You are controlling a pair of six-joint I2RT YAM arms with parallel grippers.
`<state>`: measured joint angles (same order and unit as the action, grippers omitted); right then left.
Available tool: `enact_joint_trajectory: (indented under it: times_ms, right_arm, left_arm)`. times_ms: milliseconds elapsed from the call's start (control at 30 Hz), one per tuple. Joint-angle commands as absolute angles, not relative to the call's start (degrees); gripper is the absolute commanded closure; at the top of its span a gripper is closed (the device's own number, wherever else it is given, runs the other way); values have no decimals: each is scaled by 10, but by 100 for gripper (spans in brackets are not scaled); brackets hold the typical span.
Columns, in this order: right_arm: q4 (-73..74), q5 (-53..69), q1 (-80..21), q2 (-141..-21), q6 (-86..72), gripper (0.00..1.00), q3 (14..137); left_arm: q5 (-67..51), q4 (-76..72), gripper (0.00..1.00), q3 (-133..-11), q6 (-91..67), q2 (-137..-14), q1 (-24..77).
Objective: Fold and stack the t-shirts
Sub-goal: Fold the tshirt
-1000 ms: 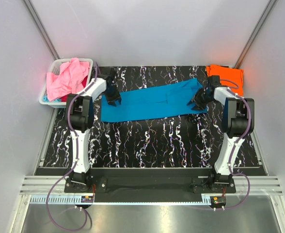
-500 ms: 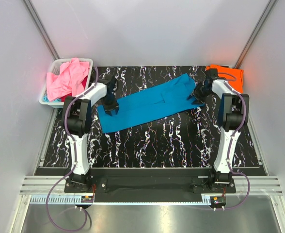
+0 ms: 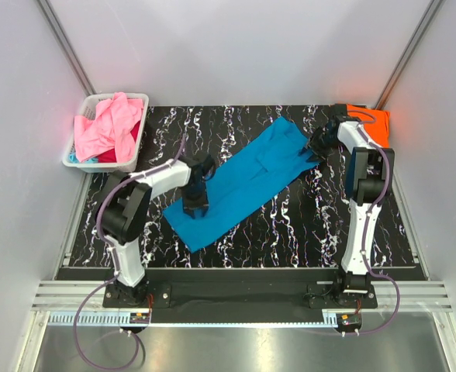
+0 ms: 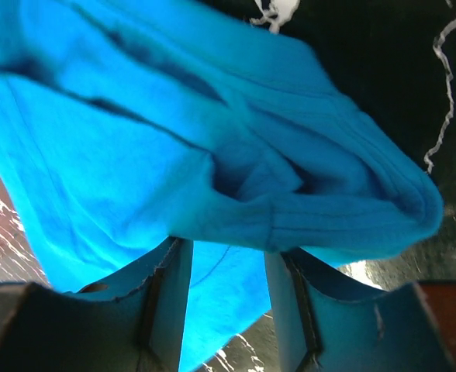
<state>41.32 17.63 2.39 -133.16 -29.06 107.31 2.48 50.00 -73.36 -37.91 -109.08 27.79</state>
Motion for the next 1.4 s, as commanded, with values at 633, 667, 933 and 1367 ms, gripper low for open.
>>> enact_joint_trajectory:
  times_ms: [633, 667, 933, 1367]
  right_arm:
    - [537, 146, 18, -1416, -240, 51, 1322]
    - [538, 146, 19, -1405, -236, 51, 1320]
    - [542, 133, 19, -1293, -231, 48, 1325]
    - [415, 148, -126, -1028, -271, 46, 855]
  left_arm:
    - [-4, 471, 60, -573, -447, -925, 424]
    - [-4, 472, 60, -579, -446, -923, 424]
    - [34, 501, 58, -679, -428, -850, 424]
    - [-61, 500, 57, -972, -356, -1081, 333]
